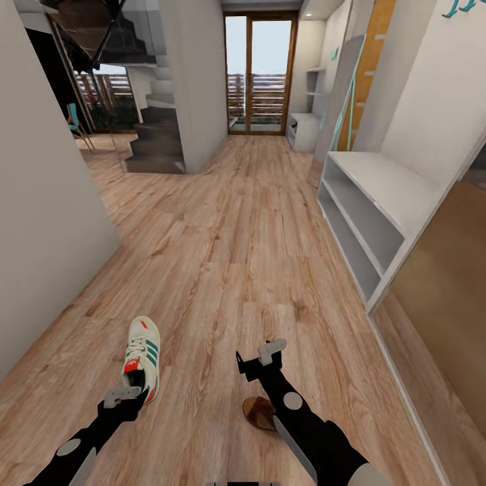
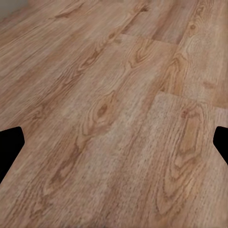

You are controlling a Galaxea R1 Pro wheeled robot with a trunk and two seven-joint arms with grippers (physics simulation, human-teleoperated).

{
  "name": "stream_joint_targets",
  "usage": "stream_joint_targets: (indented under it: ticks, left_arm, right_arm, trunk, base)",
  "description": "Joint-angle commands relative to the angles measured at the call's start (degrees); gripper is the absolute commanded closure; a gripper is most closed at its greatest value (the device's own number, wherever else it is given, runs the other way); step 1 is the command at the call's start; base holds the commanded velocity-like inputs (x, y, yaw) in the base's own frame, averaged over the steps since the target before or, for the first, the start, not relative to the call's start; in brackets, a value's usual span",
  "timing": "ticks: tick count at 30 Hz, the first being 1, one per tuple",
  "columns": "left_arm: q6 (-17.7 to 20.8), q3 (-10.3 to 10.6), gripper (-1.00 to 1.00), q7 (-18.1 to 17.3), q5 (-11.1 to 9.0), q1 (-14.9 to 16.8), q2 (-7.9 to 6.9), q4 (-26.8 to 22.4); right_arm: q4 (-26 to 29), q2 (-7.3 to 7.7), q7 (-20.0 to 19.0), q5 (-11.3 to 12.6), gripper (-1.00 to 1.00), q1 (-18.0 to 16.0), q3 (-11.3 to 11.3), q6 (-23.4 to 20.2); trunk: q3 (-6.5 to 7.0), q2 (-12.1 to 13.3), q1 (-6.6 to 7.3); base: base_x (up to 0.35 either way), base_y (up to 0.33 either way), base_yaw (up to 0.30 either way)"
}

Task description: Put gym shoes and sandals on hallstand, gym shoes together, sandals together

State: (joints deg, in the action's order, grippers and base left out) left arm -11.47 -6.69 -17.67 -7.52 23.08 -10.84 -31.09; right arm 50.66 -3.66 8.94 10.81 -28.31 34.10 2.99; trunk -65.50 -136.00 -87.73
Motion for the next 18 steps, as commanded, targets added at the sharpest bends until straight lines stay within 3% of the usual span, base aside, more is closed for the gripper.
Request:
stream_joint_targets:
  ticks: [1,18]
  left_arm:
    - [0.05,-0.17,1.0,-0.53,-0.56,0.03,0.01,0.06]
    - [0.05,-0.17,1.0,-0.53,-0.48,0.03,-0.03,0.06]
  right_arm:
    - [-0.04,0.04,0.38,0.61,-1.0,-0.06,0.27,0.29]
    - [-0.05,0.05,0.38,0.79,-1.0,-0.03,0.36,0.35]
  trunk:
    - [-0.04,-0.02,0.01]
    - [-0.04,-0.02,0.01]
  base:
    - [0.005,-0.003,0.0]
    - [0.001,0.0,0.0]
